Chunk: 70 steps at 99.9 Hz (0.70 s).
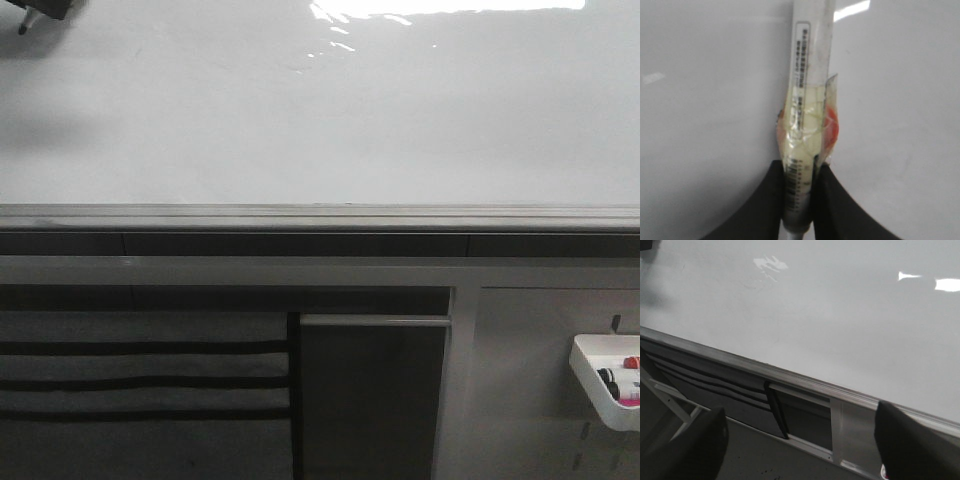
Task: Write number 3 on whiteboard
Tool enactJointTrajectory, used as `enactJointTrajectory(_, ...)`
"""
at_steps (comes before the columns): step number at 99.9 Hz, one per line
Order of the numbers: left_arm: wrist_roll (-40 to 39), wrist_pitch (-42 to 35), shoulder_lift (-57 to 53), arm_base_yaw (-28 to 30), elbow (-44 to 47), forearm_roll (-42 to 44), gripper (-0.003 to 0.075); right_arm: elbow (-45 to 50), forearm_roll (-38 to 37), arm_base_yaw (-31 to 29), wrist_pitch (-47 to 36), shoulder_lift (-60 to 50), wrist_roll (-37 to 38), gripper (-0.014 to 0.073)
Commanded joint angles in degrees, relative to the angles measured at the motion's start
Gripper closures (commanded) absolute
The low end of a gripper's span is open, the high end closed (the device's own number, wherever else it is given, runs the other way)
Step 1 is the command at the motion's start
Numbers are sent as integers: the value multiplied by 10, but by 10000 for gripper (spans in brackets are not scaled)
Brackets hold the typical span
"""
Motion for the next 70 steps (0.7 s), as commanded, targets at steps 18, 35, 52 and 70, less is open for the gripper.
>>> enactJointTrajectory(18, 232, 245, -114, -88, -38, -104, 739, -90, 126, 17, 75, 5, -127, 53)
enactJointTrajectory(35, 369, 393, -147, -159, -38, -253, 739, -101, 204, 30, 140, 43, -250, 53)
enactJointTrajectory(52, 396, 435, -145, -235, -38, -290, 739, -101, 303, 54, 140, 97, -450, 53)
enactJointTrajectory(70, 451, 433, -145, -282, -38, -289, 739, -118, 395, 70, 126, 156, -562, 53)
